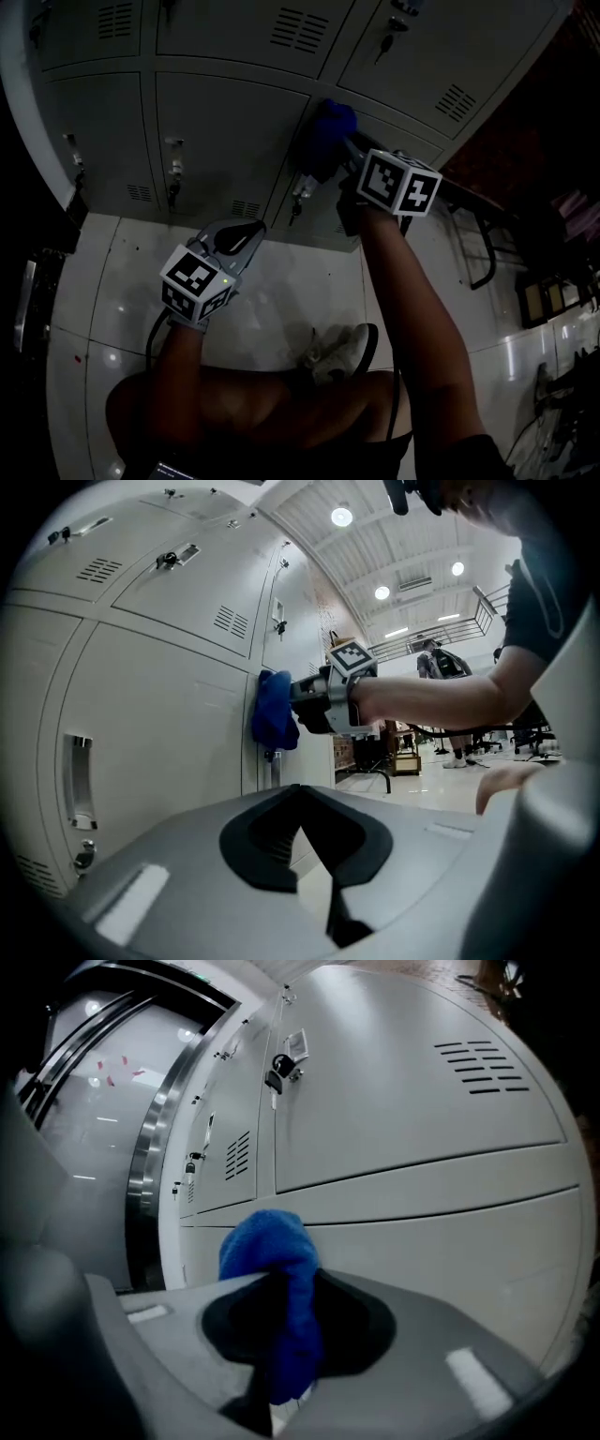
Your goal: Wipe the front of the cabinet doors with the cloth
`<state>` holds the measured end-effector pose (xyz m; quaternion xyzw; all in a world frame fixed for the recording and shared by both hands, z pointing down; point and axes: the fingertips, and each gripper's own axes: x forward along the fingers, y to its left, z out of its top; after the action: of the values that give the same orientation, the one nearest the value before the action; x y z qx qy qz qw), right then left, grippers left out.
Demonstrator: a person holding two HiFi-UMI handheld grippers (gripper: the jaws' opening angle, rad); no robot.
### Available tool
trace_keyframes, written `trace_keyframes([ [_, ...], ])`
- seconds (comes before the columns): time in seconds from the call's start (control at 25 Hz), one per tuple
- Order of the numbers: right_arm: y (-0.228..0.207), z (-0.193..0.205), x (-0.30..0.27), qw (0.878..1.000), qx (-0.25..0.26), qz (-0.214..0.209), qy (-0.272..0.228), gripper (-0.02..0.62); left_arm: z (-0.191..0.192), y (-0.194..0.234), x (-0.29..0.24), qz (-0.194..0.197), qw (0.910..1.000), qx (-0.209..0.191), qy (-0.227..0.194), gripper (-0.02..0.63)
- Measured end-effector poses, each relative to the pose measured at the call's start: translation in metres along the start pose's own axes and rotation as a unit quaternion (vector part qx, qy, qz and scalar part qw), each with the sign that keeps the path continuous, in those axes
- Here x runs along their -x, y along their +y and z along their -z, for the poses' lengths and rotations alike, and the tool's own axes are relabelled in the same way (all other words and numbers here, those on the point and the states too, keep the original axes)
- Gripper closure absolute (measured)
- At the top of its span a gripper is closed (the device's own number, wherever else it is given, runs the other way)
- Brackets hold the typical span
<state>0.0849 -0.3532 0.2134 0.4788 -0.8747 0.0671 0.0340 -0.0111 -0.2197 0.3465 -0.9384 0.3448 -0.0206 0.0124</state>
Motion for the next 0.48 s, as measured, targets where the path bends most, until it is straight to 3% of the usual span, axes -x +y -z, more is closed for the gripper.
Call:
trace_keyframes([
  [0.24,-0.01,-0.002,0.009,1.0,0.014,0.011,-0.001,0.518,0.002,-0.002,0.0,0.002,1.0,0.0,0.003,0.606],
  [0.48,-0.056,-0.003,0.039,0.999,0.015,0.05,0.0,0.518,0.004,-0.003,-0.002,0.004,1.0,-0.001,0.007,0.606],
])
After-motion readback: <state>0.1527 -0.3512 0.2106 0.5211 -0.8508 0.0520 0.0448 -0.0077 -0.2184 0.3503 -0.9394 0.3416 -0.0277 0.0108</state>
